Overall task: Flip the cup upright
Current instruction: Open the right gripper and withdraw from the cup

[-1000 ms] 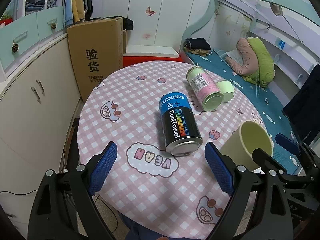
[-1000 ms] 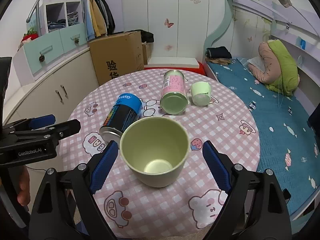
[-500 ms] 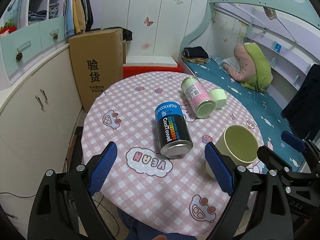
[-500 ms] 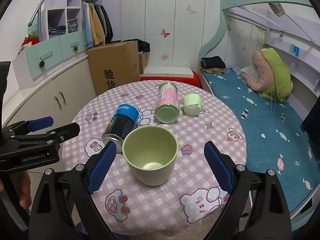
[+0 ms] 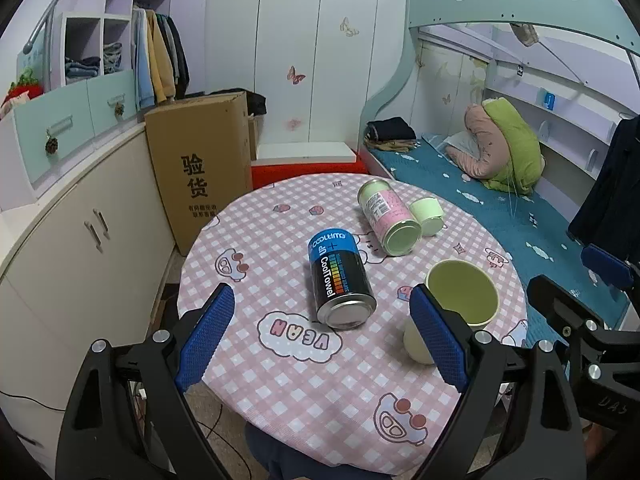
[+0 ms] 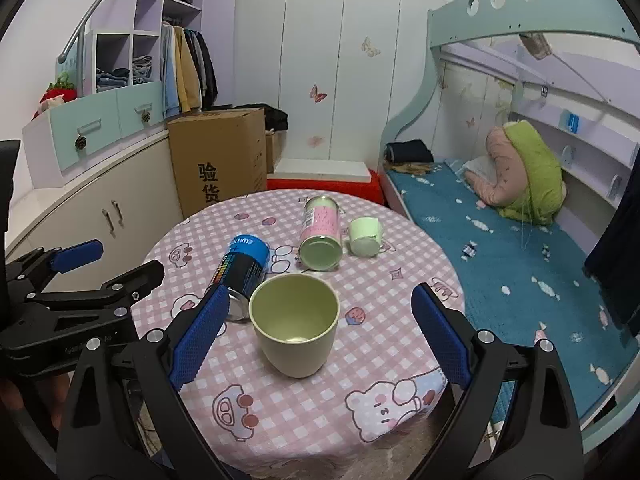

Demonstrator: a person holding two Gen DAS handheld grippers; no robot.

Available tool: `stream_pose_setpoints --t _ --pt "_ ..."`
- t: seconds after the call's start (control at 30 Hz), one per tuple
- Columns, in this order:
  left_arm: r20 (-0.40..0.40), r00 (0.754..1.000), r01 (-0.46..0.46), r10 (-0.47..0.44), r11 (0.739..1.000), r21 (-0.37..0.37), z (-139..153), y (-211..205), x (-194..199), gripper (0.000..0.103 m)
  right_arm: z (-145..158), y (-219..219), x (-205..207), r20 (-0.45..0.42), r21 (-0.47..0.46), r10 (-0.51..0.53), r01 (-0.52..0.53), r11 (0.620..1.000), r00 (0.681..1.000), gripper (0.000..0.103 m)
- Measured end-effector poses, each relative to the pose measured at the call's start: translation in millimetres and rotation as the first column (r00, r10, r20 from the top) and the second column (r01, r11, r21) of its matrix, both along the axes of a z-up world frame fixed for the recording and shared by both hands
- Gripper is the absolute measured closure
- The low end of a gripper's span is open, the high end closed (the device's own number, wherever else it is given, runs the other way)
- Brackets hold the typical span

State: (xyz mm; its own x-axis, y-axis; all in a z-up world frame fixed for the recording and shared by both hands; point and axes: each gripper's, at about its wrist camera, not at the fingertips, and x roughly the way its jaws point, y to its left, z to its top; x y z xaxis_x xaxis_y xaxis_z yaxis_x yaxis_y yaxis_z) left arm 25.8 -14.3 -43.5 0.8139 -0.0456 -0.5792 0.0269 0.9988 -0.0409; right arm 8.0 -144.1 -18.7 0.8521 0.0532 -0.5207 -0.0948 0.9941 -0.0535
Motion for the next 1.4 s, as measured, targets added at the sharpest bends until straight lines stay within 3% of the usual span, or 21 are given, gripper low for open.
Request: stream_pose_setpoints --t 0.27,1.4 --pt "0.043 0.999 0.011 -0.011 1.000 0.003 7 -5 -8 0.017 8 3 -5 0.032 -0.006 -0.002 0.002 1.000 0.999 0.007" --pt "0.076 0.997 0.001 -0.002 1.000 0.014 13 -5 -8 0.017 16 7 -3 0.043 0.000 -0.006 0.006 1.000 0.999 0.007"
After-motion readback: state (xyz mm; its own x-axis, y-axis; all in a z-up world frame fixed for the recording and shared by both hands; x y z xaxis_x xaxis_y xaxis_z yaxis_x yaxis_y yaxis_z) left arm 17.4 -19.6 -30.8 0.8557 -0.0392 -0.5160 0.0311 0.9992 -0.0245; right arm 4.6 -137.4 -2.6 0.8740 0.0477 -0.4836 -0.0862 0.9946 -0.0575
